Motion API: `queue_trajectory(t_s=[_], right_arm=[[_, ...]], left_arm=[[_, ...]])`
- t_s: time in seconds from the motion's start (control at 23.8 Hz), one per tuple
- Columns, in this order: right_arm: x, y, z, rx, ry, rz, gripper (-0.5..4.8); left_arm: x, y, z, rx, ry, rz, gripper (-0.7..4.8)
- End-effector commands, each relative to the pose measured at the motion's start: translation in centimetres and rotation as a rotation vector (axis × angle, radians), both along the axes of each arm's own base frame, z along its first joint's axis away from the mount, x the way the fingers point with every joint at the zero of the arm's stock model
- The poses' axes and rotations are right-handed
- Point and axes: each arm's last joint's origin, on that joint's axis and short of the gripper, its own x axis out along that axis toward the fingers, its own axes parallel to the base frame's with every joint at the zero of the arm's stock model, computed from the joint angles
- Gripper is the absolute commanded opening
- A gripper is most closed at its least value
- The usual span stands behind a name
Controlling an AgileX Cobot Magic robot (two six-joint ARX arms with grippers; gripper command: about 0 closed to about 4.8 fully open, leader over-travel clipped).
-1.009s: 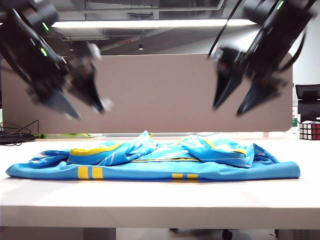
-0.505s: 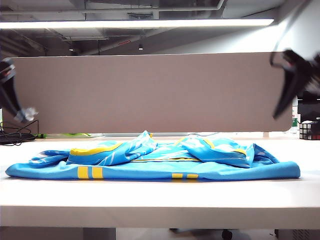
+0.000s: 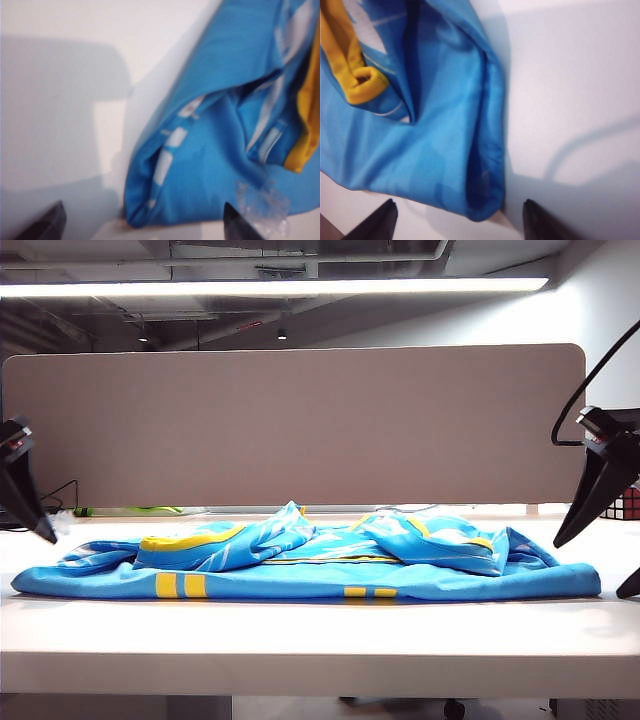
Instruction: Fold the bottom side of the soccer jersey horizontally towards the center, about one-third of the way, then fold the sleeve back towards the center, creating a straight line along the edge of the the soccer jersey, and finally fold the bottom of the soccer jersey up towards the top, creating a neat rectangle.
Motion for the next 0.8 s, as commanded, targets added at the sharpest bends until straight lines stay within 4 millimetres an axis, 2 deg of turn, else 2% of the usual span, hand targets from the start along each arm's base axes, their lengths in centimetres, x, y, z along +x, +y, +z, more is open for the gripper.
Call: queue_trajectory(t_s=[0.04,0.17,0.38,0.5,0.55,0.67,0.8], right_arm=[[0.0,0.0,-1.0,0.02,0.009,-0.015,3.46],[0.2,0.4,-1.5,0.029,0.028,-0.01,3.46],[0.4,1.5,-1.9,0.031,0.025,0.02,3.46],[0.6,2.4,-1.8,0.029,0.012,0.038,3.38],[0.6,2.4,-1.8,0.03,0.01,0.035,3.28],[0.7,2.5,-1.8,0.029,0.002,0.035,3.23],[0.8,2.5,-1.8,0.003,-0.003,0.021,2.81]], left_arm=[[0.3,-0.2,-1.6,-0.024,0.062,-0.006,4.04],[0.6,-1.1,-2.6,-0.054,0.099,-0.043,4.04],[0.7,-2.8,-3.0,-0.048,0.118,-0.103,4.01],[0.7,-3.7,-3.0,-0.042,0.12,-0.137,2.96],[0.6,-3.9,-3.0,-0.042,0.12,-0.142,2.79],[0.6,-4.1,-3.1,-0.038,0.12,-0.148,2.73],[0.7,-4.1,-3.0,-0.037,0.107,-0.149,2.58]])
